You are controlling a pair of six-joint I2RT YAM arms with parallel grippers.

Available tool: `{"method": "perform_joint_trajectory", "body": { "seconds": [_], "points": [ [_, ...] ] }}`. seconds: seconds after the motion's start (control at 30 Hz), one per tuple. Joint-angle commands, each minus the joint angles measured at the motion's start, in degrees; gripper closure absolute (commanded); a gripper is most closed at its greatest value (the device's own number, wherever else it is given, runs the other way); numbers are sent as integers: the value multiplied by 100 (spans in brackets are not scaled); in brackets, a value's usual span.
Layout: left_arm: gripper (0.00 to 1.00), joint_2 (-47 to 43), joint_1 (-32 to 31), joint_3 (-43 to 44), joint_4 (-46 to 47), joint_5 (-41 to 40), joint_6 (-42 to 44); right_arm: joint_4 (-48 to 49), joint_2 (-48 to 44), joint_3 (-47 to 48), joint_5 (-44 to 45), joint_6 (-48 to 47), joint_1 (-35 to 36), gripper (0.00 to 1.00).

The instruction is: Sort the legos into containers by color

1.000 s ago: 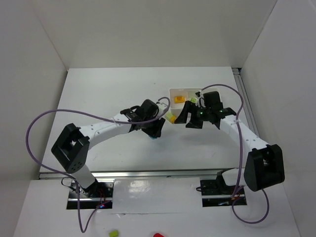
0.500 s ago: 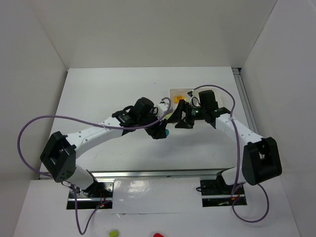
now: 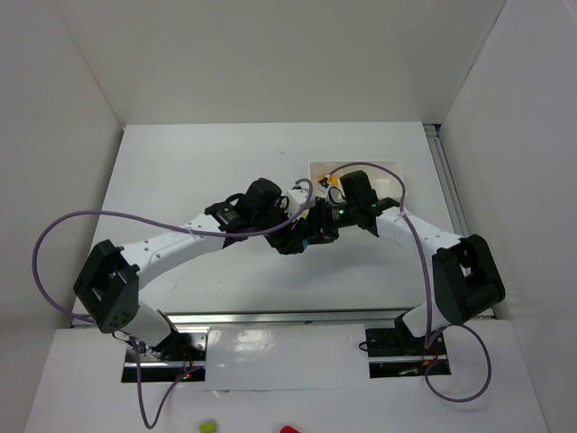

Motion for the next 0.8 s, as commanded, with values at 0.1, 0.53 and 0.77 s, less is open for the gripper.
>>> {"method": "perform_joint_trajectory", "body": {
  "seconds": [0.1, 0.53, 0.77],
  "points": [
    [70, -206, 15, 234, 81, -264, 183, 247, -149, 144, 128, 60, 8, 74],
    [0, -653, 410, 130, -315, -862, 105, -1177, -369, 1497, 2666, -476, -871, 77],
    [0, -1014, 1271, -90, -754, -1327, -493, -1258, -677, 1868, 6087, -783, -1319, 77]
  ]
}}
